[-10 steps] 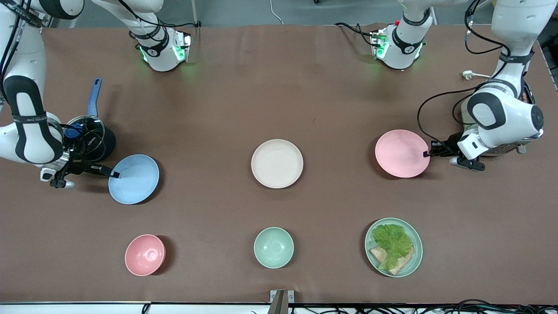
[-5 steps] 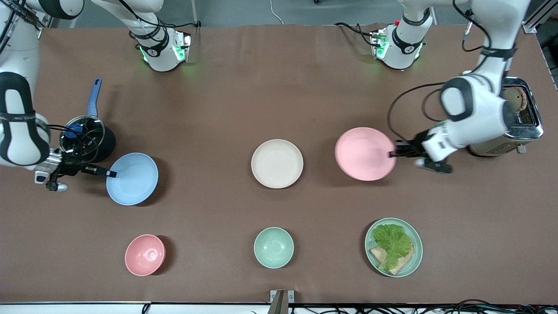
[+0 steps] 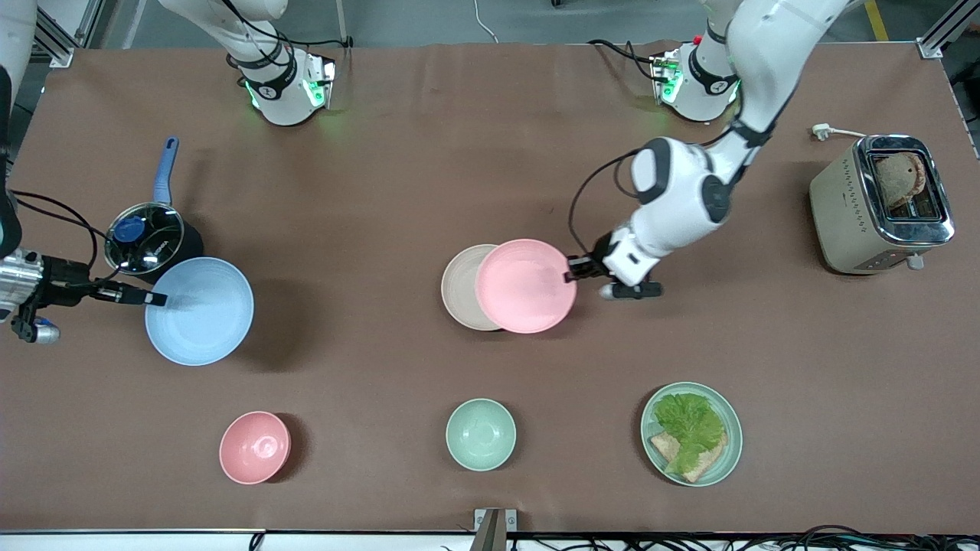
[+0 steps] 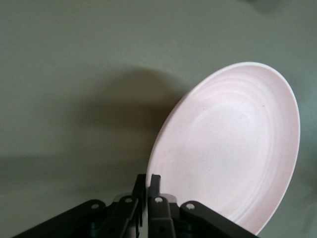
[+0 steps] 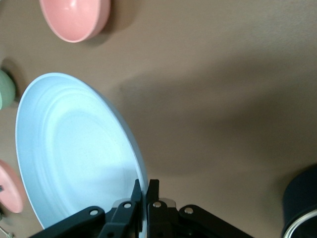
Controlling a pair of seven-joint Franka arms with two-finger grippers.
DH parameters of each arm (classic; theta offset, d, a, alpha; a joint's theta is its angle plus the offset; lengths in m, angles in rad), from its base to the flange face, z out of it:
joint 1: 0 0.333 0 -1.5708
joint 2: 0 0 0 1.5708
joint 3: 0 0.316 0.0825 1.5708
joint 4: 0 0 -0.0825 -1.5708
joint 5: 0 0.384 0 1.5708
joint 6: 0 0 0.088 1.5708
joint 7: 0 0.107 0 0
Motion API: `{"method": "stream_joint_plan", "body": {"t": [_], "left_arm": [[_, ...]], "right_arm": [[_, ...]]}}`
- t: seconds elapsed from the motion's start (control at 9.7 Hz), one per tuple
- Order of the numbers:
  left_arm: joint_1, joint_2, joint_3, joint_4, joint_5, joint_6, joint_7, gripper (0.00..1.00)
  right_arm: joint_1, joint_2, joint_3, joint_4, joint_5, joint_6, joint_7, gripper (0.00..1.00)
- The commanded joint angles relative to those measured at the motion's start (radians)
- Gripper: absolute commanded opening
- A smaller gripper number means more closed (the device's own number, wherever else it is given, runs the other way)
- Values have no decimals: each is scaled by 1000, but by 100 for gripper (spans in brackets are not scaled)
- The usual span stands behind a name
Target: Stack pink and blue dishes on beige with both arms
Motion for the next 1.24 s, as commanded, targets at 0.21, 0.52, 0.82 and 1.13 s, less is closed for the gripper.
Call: {"method": "stream_joint_plan", "body": {"t": [0.21, 0.52, 0.82, 1.13], "left_arm": [[-65, 170, -15, 77, 205, 56, -220, 1], [-70, 203, -15, 110, 365, 60, -389, 21], [-52, 87, -12, 97, 379, 28, -423, 100], [-24, -126, 89, 94, 534, -385, -330, 100]], "right_arm": [[13, -179, 196, -46, -113, 7, 332, 1], [16, -246, 403, -126, -143, 94, 561, 1], [16, -253, 607, -247, -152, 309, 743, 1], [31, -166, 770, -379, -152, 654, 800, 1]]}}
